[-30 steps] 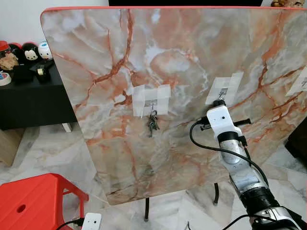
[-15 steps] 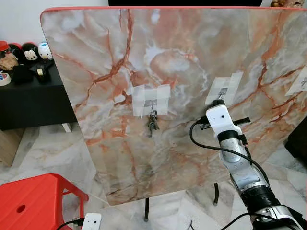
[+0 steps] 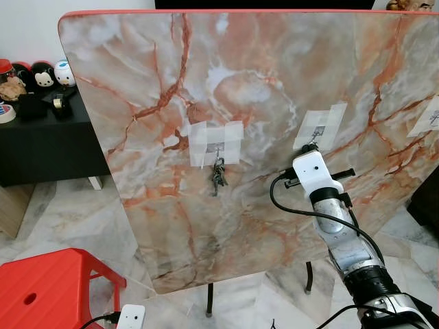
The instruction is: Hang keys on a hook
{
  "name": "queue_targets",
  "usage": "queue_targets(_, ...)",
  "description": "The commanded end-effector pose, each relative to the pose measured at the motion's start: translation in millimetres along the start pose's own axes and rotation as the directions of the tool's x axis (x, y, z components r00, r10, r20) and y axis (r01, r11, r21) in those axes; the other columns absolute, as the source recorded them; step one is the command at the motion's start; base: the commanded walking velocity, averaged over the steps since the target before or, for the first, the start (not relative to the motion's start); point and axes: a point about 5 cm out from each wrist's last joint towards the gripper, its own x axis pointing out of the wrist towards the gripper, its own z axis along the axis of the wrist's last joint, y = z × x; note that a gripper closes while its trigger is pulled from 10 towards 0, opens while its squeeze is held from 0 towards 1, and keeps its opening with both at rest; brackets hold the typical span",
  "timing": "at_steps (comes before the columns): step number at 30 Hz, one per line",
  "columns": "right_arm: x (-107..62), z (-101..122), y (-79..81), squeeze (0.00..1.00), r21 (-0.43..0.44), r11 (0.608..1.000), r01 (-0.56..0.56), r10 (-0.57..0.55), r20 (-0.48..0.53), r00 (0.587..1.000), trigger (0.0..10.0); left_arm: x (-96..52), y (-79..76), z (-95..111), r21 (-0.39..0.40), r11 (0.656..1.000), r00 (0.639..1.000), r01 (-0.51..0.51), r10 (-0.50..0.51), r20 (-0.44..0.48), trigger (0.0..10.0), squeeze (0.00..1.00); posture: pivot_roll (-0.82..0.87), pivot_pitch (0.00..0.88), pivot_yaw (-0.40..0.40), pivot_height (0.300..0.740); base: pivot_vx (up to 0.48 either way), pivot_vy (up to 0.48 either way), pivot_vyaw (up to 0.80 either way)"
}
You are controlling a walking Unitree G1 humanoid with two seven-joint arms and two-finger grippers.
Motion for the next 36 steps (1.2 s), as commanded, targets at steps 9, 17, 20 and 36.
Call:
queue_targets(9,-0.2,0.3,0.6,1.00,0.014,1.000,-0.004,0.004,0.005,1.000,10.0,-0.4,-0.9,-1.8,0.003,1.000,1.000,0.002,-0.002,-0.006,10.0,0.00,0.02,0.019,-0.071,0.740,0.000,0.000,0.00)
queue_targets(17,-4.5,1.1,1.3,0.96,0.023,1.000,0.007,-0.008,0.017,1.000,10.0,-0.5,-0.9,-2.2,0.004,1.000,1.000,0.004,-0.003,-0.008,10.0,0.00,0.02,0.021,-0.071,0.740,0.000,0.000,0.00)
queue_targets(20,-10.8,-1.4,5.2,0.00,0.026,1.000,-0.005,0.005,0.014,1.000,10.0,-0.7,-0.9,-2.8,0.005,1.000,1.000,0.005,-0.005,-0.010,10.0,0.00,0.02,0.022,-0.070,0.740,0.000,0.000,0.00)
queue_targets(36,-89.8,-102.7,57.8,0.00,0.362,0.932,-0.022,0.203,-0.471,0.859,10.0,-1.4,1.3,-4.2,0.009,1.000,1.000,-0.001,0.001,-0.014,10.0,0.00,0.01,0.015,-0.081,0.740,0.000,0.000,0.00)
